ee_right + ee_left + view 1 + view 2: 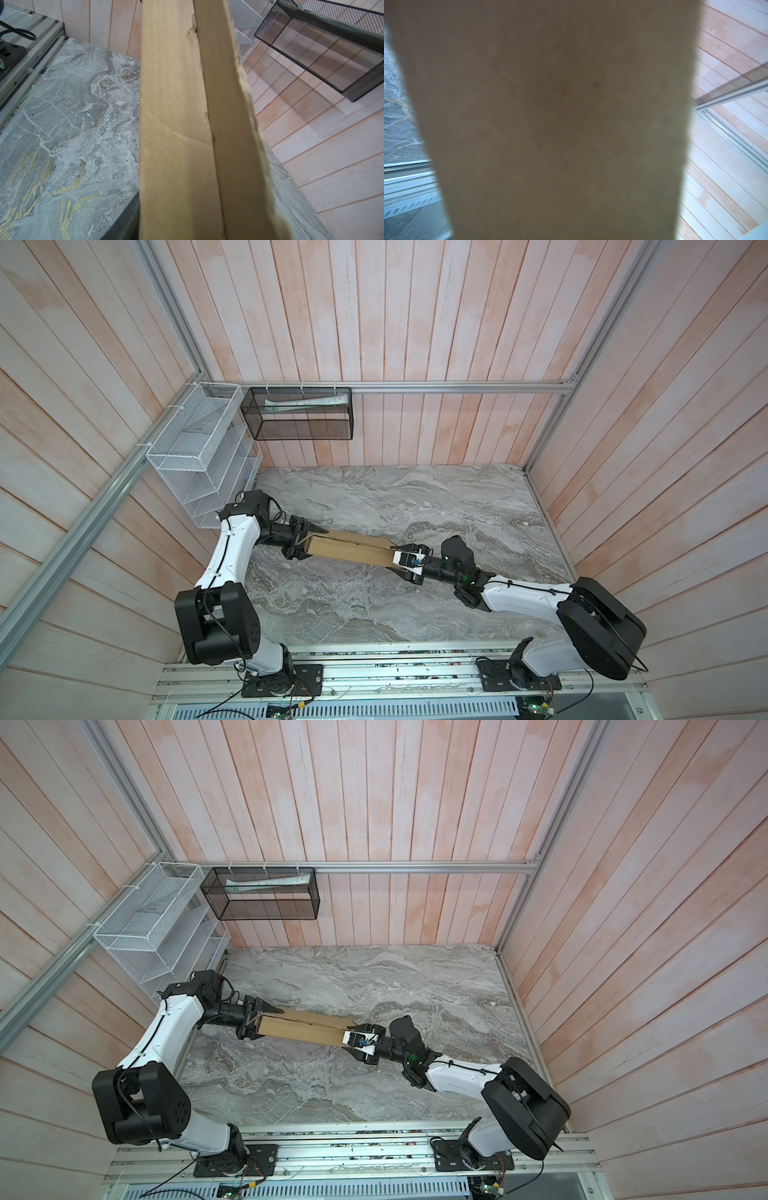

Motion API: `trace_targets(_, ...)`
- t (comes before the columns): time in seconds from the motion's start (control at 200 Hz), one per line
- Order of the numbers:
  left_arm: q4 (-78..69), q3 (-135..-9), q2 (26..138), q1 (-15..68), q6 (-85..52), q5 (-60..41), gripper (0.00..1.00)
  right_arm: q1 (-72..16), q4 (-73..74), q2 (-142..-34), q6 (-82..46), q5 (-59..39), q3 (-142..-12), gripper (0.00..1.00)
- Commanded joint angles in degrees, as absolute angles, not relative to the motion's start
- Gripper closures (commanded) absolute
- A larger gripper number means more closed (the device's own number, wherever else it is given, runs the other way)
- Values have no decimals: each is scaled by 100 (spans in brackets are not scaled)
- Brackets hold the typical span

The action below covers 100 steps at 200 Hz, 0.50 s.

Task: Fold the paper box
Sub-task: 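Open the left gripper and draw it back from the box while the right holds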

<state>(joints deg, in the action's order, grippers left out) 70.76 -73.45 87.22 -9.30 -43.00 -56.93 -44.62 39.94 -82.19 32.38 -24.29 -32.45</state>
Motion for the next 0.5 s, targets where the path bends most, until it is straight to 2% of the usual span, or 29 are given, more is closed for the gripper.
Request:
trace_targets(0.0, 7102, -7522, 8770, -1010, -4100, -5632, 42, -4465, 3852, -8086, 3208, -2334, -3295, 46)
trace_targets(0.495, 6892, -7869, 9243, -1032, -3982, -5278, 42, -4460, 3692, -7983, 3260, -2214, -3213, 48)
